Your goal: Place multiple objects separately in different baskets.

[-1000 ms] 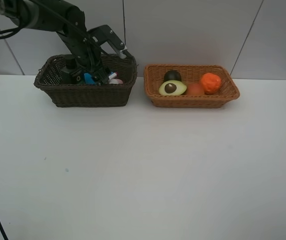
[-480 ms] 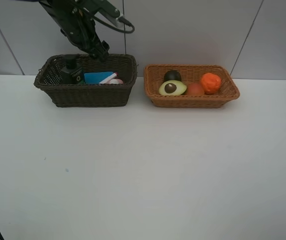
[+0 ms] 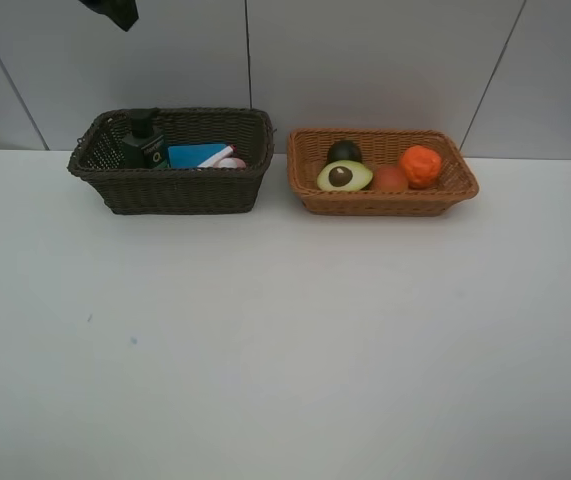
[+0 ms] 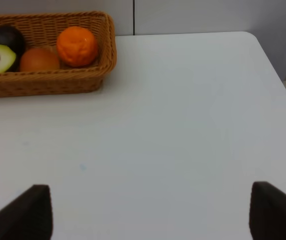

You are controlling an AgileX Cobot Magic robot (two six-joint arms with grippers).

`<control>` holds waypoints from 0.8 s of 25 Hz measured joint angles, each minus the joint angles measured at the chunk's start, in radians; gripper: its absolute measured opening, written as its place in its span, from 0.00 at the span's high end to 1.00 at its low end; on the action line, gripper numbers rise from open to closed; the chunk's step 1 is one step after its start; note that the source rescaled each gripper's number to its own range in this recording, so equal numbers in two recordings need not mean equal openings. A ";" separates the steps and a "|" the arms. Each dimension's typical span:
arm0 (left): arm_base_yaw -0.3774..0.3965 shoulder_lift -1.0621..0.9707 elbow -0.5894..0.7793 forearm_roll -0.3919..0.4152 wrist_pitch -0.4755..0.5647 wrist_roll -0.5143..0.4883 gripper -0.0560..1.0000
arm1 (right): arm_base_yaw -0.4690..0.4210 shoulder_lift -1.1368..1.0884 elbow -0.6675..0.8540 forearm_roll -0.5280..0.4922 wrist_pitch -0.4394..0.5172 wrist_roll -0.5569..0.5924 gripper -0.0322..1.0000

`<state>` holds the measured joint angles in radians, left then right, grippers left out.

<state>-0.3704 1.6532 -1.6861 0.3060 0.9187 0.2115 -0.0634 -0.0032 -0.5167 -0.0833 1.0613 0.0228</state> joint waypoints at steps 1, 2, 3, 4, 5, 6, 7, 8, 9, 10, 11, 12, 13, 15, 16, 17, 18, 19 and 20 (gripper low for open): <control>0.000 -0.027 0.000 0.020 0.037 -0.005 0.00 | 0.000 0.000 0.000 0.000 0.000 0.000 0.06; 0.000 -0.059 0.000 0.045 0.077 -0.015 0.00 | 0.000 0.000 0.000 0.000 0.000 0.000 0.06; 0.000 -0.093 0.000 0.071 0.112 -0.025 0.00 | 0.000 0.000 0.000 0.000 0.000 0.000 0.06; 0.000 -0.129 0.003 0.094 0.141 -0.035 0.00 | 0.000 0.000 0.000 0.000 0.000 0.000 0.06; 0.000 -0.161 0.009 0.115 0.161 -0.048 0.00 | 0.000 0.000 0.000 0.000 0.000 0.000 0.06; 0.000 -0.202 0.016 0.136 0.184 -0.060 0.00 | 0.000 0.000 0.000 0.000 0.000 0.000 0.06; 0.000 -0.245 0.028 0.154 0.205 -0.072 0.00 | 0.000 0.000 0.000 0.000 0.000 0.000 0.06; 0.000 -0.281 0.042 0.168 0.223 -0.086 0.00 | 0.000 0.000 0.000 0.000 0.000 0.000 0.06; 0.000 -0.325 0.059 0.184 0.245 -0.100 0.00 | 0.000 0.000 0.000 0.000 0.000 0.000 0.06; 0.000 -0.369 0.075 0.201 0.265 -0.116 0.00 | 0.000 0.000 0.000 0.000 0.000 0.000 0.06; 0.000 -0.412 0.096 0.218 0.279 -0.130 0.00 | 0.000 0.000 0.000 0.000 0.000 0.000 0.06; 0.000 -0.447 0.120 0.231 0.283 -0.146 0.00 | 0.000 0.000 0.000 0.000 0.000 0.000 0.06; 0.000 -0.489 0.145 0.247 0.283 -0.163 0.00 | 0.000 0.000 0.000 0.000 0.000 0.000 0.06; 0.003 -0.577 0.197 0.267 0.283 -0.191 0.00 | 0.000 0.000 0.000 0.000 0.000 0.000 0.06; 0.012 -0.614 0.229 0.269 0.283 -0.205 0.00 | 0.000 0.000 0.000 0.000 0.000 0.000 0.06; 0.025 -0.660 0.256 0.272 0.283 -0.211 0.00 | 0.000 0.000 0.000 0.000 0.000 0.000 0.06; 0.038 -0.704 0.287 0.272 0.283 -0.211 0.00 | 0.000 0.000 0.000 0.000 0.000 0.000 0.06; 0.061 -0.740 0.319 0.272 0.283 -0.221 0.00 | 0.000 0.000 0.000 0.000 0.000 0.000 0.06; 0.087 -0.783 0.350 0.271 0.283 -0.222 0.00 | 0.000 0.000 0.000 0.000 0.000 0.000 0.06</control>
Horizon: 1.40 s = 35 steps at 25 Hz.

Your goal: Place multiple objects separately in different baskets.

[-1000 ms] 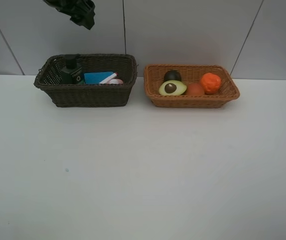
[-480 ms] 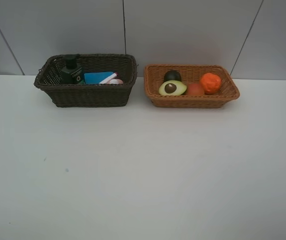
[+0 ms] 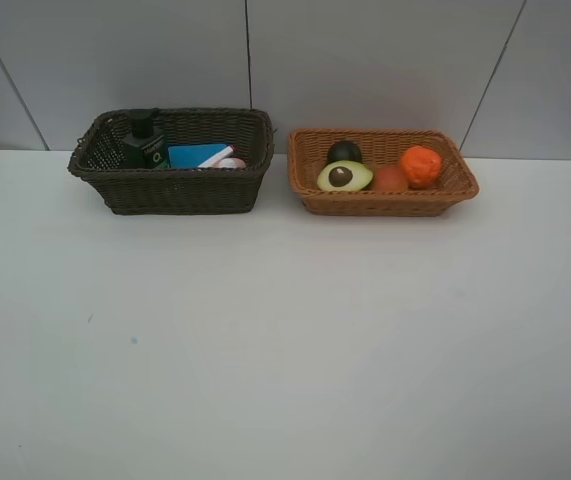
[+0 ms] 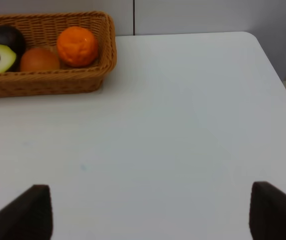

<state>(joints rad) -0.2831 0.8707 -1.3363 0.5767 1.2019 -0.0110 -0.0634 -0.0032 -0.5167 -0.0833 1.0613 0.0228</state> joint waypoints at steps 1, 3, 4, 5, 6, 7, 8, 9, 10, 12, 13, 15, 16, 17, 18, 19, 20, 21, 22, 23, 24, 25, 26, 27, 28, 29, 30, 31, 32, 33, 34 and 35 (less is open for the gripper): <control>0.033 -0.042 0.025 -0.008 0.000 -0.002 0.00 | 0.000 0.000 0.000 0.000 0.000 0.000 0.06; 0.104 -0.117 0.089 -0.043 0.000 -0.003 0.00 | 0.000 0.000 0.000 0.000 0.000 0.000 0.06; 0.149 -0.157 0.116 -0.072 0.000 -0.003 0.00 | 0.000 0.000 0.000 0.000 0.000 0.000 0.06; 0.187 -0.198 0.151 -0.107 0.000 -0.003 0.00 | 0.000 0.000 0.000 0.000 0.000 0.000 0.06; 0.234 -0.232 0.188 -0.140 0.000 0.001 0.00 | 0.000 0.000 0.000 0.000 0.000 0.000 0.06; 0.280 -0.274 0.225 -0.186 0.001 0.011 0.00 | 0.000 0.000 0.000 0.000 0.000 0.000 0.06; 0.323 -0.317 0.257 -0.238 0.001 0.019 0.00 | 0.000 0.000 0.000 0.000 0.000 0.000 0.06; 0.356 -0.360 0.296 -0.291 0.001 0.027 0.00 | 0.000 0.000 0.000 0.000 0.000 0.000 0.06; 0.389 -0.397 0.335 -0.335 -0.003 0.035 0.00 | 0.000 0.000 0.000 0.000 0.000 0.000 0.06; 0.426 -0.483 0.407 -0.427 -0.030 0.043 0.00 | 0.000 0.000 0.000 0.000 0.000 0.000 0.06; 0.437 -0.524 0.446 -0.461 -0.047 0.043 0.00 | 0.000 0.000 0.000 0.000 0.000 0.000 0.06; 0.442 -0.590 0.517 -0.493 -0.082 0.044 0.00 | 0.000 0.000 0.000 0.000 0.000 0.000 0.06; 0.444 -0.623 0.555 -0.501 -0.093 0.044 0.00 | 0.000 0.000 0.000 0.000 0.000 0.000 0.06; 0.446 -0.650 0.593 -0.507 -0.104 0.045 0.00 | 0.000 0.000 0.000 0.000 0.000 0.000 0.06; 0.446 -0.683 0.628 -0.519 -0.117 0.045 0.00 | 0.000 0.000 0.000 0.000 0.000 0.000 0.06; 0.446 -0.717 0.657 -0.536 -0.132 0.045 0.00 | 0.000 0.000 0.000 0.000 0.000 0.000 0.06; 0.446 -0.751 0.689 -0.552 -0.146 0.045 0.00 | 0.000 0.000 0.000 0.000 0.000 0.000 0.06; 0.446 -0.779 0.718 -0.563 -0.157 0.046 0.00 | 0.000 0.000 0.000 0.000 0.000 0.000 0.06; 0.446 -0.812 0.739 -0.570 -0.168 0.046 0.00 | 0.000 0.000 0.000 0.000 0.000 0.000 0.06; 0.446 -0.842 0.761 -0.577 -0.172 0.046 0.00 | 0.000 0.000 0.000 0.000 0.000 0.000 0.06; 0.446 -0.860 0.780 -0.577 -0.172 0.046 0.00 | 0.000 0.000 0.000 0.000 0.000 0.000 0.06; 0.446 -0.872 0.795 -0.582 -0.172 0.046 0.00 | 0.000 0.000 0.000 0.000 0.000 0.000 0.06; 0.446 -0.873 0.805 -0.591 -0.167 0.046 0.00 | 0.000 0.000 0.000 0.000 0.000 0.000 0.06; 0.445 -0.873 0.813 -0.600 -0.161 0.046 0.00 | 0.000 0.000 0.000 0.000 0.000 0.000 0.06; 0.438 -0.873 0.819 -0.604 -0.160 0.046 0.00 | 0.000 0.000 0.000 0.000 0.000 0.000 0.06; 0.423 -0.873 0.822 -0.606 -0.157 0.046 0.00 | 0.000 0.000 0.000 0.000 0.000 0.000 0.06; 0.407 -0.873 0.826 -0.606 -0.155 0.046 0.00 | 0.000 0.000 0.000 0.000 0.000 0.000 0.06; 0.386 -0.873 0.828 -0.603 -0.153 0.046 0.00 | 0.000 0.000 0.000 0.000 0.000 0.000 0.06; 0.364 -0.873 0.829 -0.599 -0.152 0.044 0.00 | 0.000 0.000 0.000 0.000 0.000 0.000 0.06; 0.341 -0.873 0.829 -0.592 -0.151 0.039 0.00 | 0.000 0.000 0.000 0.000 0.000 0.000 0.06; 0.324 -0.873 0.829 -0.585 -0.151 0.033 0.00 | 0.000 0.000 0.000 0.000 0.000 0.000 0.06; 0.305 -0.873 0.829 -0.577 -0.151 0.027 0.00 | 0.000 0.000 0.000 0.000 0.000 0.000 0.06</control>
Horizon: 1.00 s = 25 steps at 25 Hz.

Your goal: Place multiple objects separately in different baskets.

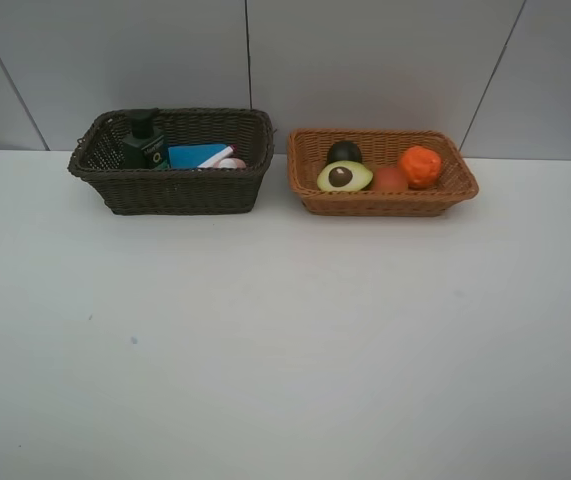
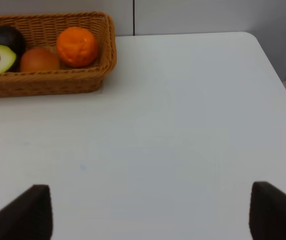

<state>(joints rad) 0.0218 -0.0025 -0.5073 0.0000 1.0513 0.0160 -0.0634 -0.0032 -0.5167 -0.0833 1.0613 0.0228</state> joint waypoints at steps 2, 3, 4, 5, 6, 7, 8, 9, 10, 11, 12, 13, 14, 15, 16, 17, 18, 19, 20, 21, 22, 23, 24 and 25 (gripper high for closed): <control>-0.026 0.000 0.000 0.000 0.000 -0.005 0.00 | 0.000 0.000 0.000 0.000 0.000 0.000 0.06; -0.032 0.000 0.000 0.000 0.000 -0.007 0.00 | 0.000 0.000 0.000 0.000 0.000 0.000 0.06; -0.036 0.000 0.000 0.000 0.001 -0.007 0.00 | 0.000 0.000 0.000 0.000 0.000 0.000 0.06; -0.039 0.000 0.000 0.000 0.001 -0.007 0.00 | 0.000 0.000 0.000 0.000 0.000 0.000 0.06; -0.040 0.000 0.000 0.000 0.001 -0.007 0.00 | 0.000 0.000 0.000 0.000 0.000 0.000 0.06; -0.040 0.000 0.000 0.000 0.001 -0.007 0.00 | 0.000 0.000 0.000 0.000 0.000 0.000 0.06; -0.040 0.000 0.000 0.000 0.001 -0.007 0.00 | 0.000 0.000 0.000 0.000 0.000 0.000 0.06; -0.040 0.000 0.000 0.000 0.001 -0.007 0.00 | 0.000 0.000 0.000 0.000 0.000 0.000 0.06; -0.040 0.000 0.000 0.000 0.001 -0.007 0.00 | 0.000 0.000 0.000 0.000 0.000 0.000 0.06; -0.040 0.000 0.000 0.000 0.001 -0.007 0.00 | 0.000 0.000 0.000 0.000 0.000 0.000 0.06; -0.040 0.000 0.000 0.000 0.001 -0.007 0.00 | 0.000 0.000 0.000 0.000 0.000 0.000 0.06; -0.040 0.000 0.000 0.000 0.001 -0.007 0.00 | 0.000 0.000 0.000 0.000 0.000 0.000 0.06; -0.040 0.000 0.000 0.000 0.001 -0.007 0.00 | 0.000 0.000 0.000 0.000 0.000 0.000 0.06; -0.045 0.000 0.000 0.000 0.001 -0.007 0.00 | 0.000 0.000 0.000 0.000 0.000 0.000 0.06; -0.054 0.000 0.000 0.000 0.001 -0.007 0.00 | 0.000 0.000 0.000 0.000 0.000 0.000 0.06; -0.062 0.000 0.000 0.000 0.002 -0.007 0.00 | 0.000 0.000 0.000 0.000 0.000 0.000 0.06; -0.073 0.000 0.000 0.000 0.002 -0.007 0.00 | 0.000 0.000 0.000 0.000 0.000 0.000 0.06; -0.082 0.000 0.000 0.000 0.002 -0.007 0.00 | 0.000 0.000 0.000 0.000 0.000 0.000 0.06; -0.089 0.000 0.000 0.000 0.002 -0.007 0.00 | 0.000 0.000 0.000 0.000 0.000 0.000 0.06; -0.091 0.000 0.000 0.000 0.002 -0.007 0.00 | 0.000 0.000 0.000 0.000 0.000 0.000 0.06; -0.091 0.000 0.000 0.000 0.002 -0.007 0.00 | 0.000 0.000 0.000 0.000 0.000 0.000 0.06; -0.091 0.000 0.000 0.000 0.004 -0.007 0.00 | 0.000 0.000 0.000 0.000 0.000 0.000 0.06; -0.091 0.000 0.000 0.000 0.004 -0.007 0.00 | 0.000 0.000 0.000 0.000 0.000 0.000 0.06; -0.091 0.000 0.000 0.000 0.004 -0.007 0.00 | 0.000 0.000 0.000 0.000 0.000 0.000 0.06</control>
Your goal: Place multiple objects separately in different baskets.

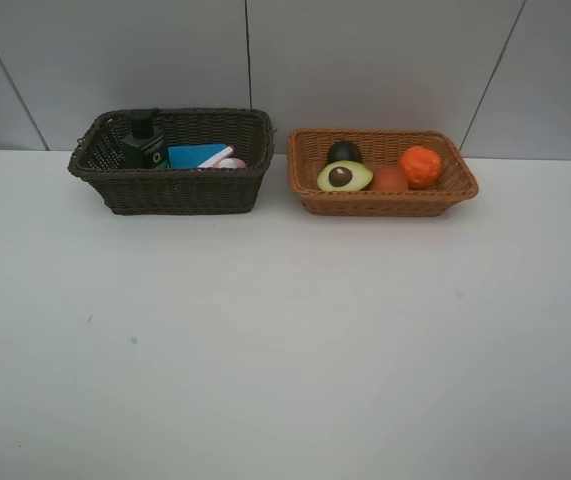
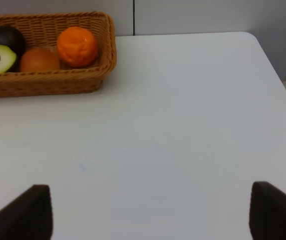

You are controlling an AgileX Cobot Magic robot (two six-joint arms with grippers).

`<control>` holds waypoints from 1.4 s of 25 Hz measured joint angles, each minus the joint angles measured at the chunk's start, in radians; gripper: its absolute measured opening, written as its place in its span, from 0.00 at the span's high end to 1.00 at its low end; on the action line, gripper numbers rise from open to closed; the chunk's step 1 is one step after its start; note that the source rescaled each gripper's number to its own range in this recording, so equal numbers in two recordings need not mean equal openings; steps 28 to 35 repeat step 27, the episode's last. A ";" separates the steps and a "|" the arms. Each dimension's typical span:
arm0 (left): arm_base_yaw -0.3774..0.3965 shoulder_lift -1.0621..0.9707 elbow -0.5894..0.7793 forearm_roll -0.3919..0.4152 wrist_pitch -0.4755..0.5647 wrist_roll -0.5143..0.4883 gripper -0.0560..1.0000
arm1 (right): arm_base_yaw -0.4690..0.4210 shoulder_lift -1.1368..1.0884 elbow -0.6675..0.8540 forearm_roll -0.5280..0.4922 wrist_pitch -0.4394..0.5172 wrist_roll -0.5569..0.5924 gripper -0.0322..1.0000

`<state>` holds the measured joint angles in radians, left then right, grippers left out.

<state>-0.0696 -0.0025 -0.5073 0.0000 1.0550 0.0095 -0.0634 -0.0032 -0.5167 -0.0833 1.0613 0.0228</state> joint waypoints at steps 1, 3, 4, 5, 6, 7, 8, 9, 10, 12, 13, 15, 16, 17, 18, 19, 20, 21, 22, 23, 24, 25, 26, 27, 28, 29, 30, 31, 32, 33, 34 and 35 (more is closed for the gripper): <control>0.000 0.000 0.000 0.000 0.001 0.000 0.00 | 0.000 0.000 0.000 0.000 0.000 0.000 0.06; 0.000 0.000 0.000 0.000 0.001 0.000 0.00 | 0.000 0.000 0.000 0.000 0.000 0.000 0.06; 0.000 0.000 0.000 0.000 0.001 0.000 0.00 | 0.000 0.000 0.000 0.000 0.000 0.000 0.06; 0.000 0.000 0.000 0.000 0.001 -0.001 0.00 | 0.000 0.000 0.000 0.000 0.000 0.000 0.06; 0.000 0.000 0.000 0.000 0.001 -0.001 0.00 | 0.000 0.000 0.000 0.000 0.000 0.000 0.06; 0.000 0.000 0.000 0.000 0.001 -0.001 0.00 | 0.000 0.000 0.000 0.000 0.000 0.000 0.06; 0.000 0.000 0.000 0.000 0.001 -0.001 0.00 | 0.000 0.000 0.000 0.000 0.000 0.000 0.06; 0.000 0.000 0.000 0.000 0.001 -0.001 0.00 | 0.000 0.000 0.000 0.000 0.000 0.000 0.06; 0.000 0.000 0.000 0.000 0.001 -0.001 0.00 | 0.000 0.000 0.000 0.000 0.000 0.000 0.06; 0.000 0.000 0.000 0.000 0.001 -0.001 0.00 | 0.000 0.000 0.000 0.000 0.000 0.000 0.06; 0.000 0.000 0.000 0.000 0.001 -0.001 0.00 | 0.000 0.000 0.000 0.000 0.000 0.000 0.06; 0.000 0.000 0.000 0.000 0.001 -0.001 0.00 | 0.000 0.000 0.000 0.000 0.000 0.000 0.06; 0.000 0.000 0.000 0.000 0.001 -0.001 0.00 | 0.000 0.000 0.000 0.000 0.000 0.000 0.06; 0.000 0.000 0.000 0.000 0.001 -0.001 0.00 | 0.000 0.000 0.000 0.000 0.000 0.000 0.06; 0.000 0.000 0.000 0.000 0.001 -0.001 0.00 | 0.000 0.000 0.000 0.000 0.000 0.000 0.06; 0.000 0.000 0.000 0.000 0.001 -0.001 0.00 | 0.000 0.000 0.000 0.000 0.000 0.000 0.06; 0.000 0.000 0.000 0.000 0.001 -0.001 0.00 | 0.000 0.000 0.000 0.000 0.000 0.000 0.06; 0.000 0.000 0.000 0.000 0.001 -0.001 0.00 | 0.000 0.000 0.000 0.000 0.000 0.000 0.06; 0.000 0.000 0.000 0.000 0.001 -0.001 0.00 | 0.000 0.000 0.000 0.000 0.000 0.000 0.06; 0.000 0.000 0.000 0.000 0.001 -0.001 0.00 | 0.000 0.000 0.000 0.000 0.000 0.000 0.06; 0.000 0.000 0.000 0.000 0.001 -0.001 0.00 | 0.000 0.000 0.000 0.000 0.000 0.000 0.06; 0.000 0.000 0.000 0.000 0.001 -0.001 0.00 | 0.000 0.000 0.000 0.000 0.000 0.000 0.06; 0.000 0.000 0.000 0.000 0.001 -0.001 0.00 | 0.000 0.000 0.000 0.000 0.000 0.000 0.06; 0.000 0.000 0.000 0.000 0.001 -0.001 0.00 | 0.000 0.000 0.000 0.000 0.000 0.000 0.06; 0.000 0.000 0.000 0.000 0.001 -0.001 0.00 | 0.000 0.000 0.000 0.000 0.000 0.000 0.06; 0.000 0.000 0.000 0.000 0.001 -0.001 0.00 | 0.000 0.000 0.000 0.000 0.000 0.000 0.06; 0.000 0.000 0.000 0.000 0.001 -0.001 0.00 | 0.000 0.000 0.000 0.000 0.000 0.000 0.06; 0.000 0.000 0.000 0.000 0.001 -0.001 0.00 | 0.000 0.000 0.000 0.000 0.000 0.000 0.06; 0.000 0.000 0.000 0.000 0.001 -0.001 0.00 | 0.000 0.000 0.000 0.000 0.000 0.000 0.06; 0.000 0.000 0.000 0.000 0.001 -0.001 0.00 | 0.000 0.000 0.000 0.000 0.000 0.000 0.06; 0.000 0.000 0.000 0.000 0.001 -0.001 0.00 | 0.000 0.000 0.000 0.000 0.000 0.000 0.06; 0.000 0.000 0.000 0.000 0.001 -0.001 0.00 | 0.000 0.000 0.000 0.000 0.000 0.000 0.06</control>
